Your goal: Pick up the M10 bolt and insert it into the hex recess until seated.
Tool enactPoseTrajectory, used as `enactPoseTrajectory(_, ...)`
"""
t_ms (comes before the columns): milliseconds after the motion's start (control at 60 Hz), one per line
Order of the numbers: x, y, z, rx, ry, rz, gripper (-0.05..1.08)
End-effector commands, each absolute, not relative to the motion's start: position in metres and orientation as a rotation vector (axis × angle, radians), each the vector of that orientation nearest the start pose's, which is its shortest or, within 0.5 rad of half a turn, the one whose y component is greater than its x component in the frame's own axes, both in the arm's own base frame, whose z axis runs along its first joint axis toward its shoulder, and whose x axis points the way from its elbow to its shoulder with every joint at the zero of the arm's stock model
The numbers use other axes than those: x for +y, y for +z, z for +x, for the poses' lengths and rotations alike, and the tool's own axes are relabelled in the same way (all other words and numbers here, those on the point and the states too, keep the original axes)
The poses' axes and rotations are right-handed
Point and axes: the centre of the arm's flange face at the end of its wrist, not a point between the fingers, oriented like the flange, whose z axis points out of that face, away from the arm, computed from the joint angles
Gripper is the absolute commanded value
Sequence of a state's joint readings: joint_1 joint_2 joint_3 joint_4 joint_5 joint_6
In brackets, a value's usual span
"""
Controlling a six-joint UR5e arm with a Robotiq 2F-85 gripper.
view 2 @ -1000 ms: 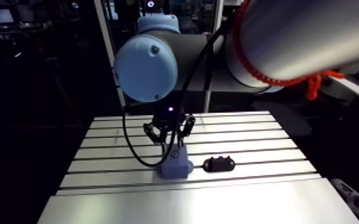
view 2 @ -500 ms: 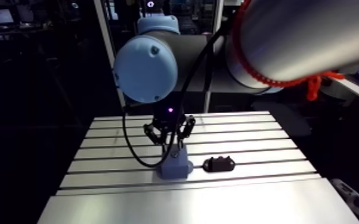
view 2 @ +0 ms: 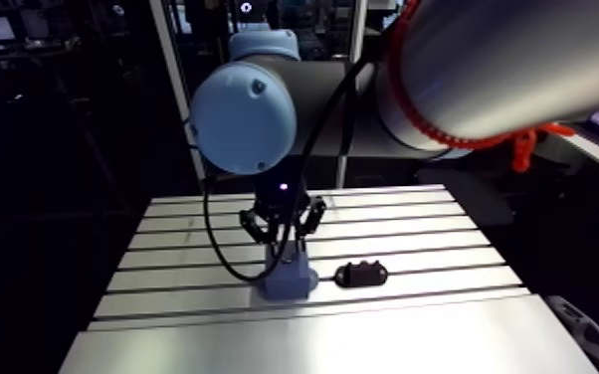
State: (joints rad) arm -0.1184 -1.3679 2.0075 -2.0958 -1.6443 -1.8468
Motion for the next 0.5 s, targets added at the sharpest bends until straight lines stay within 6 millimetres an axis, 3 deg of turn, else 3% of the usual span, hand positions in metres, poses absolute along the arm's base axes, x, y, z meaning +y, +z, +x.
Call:
enactPoseTrajectory(17, -0.0657, 0.2339, -0.4978, 3.001, 0.07, -0.234, 0.55)
enactPoseTrajectory(500, -0.0682, 0.232, -0.4958, 2.989, 0.045, -0.235, 0.55)
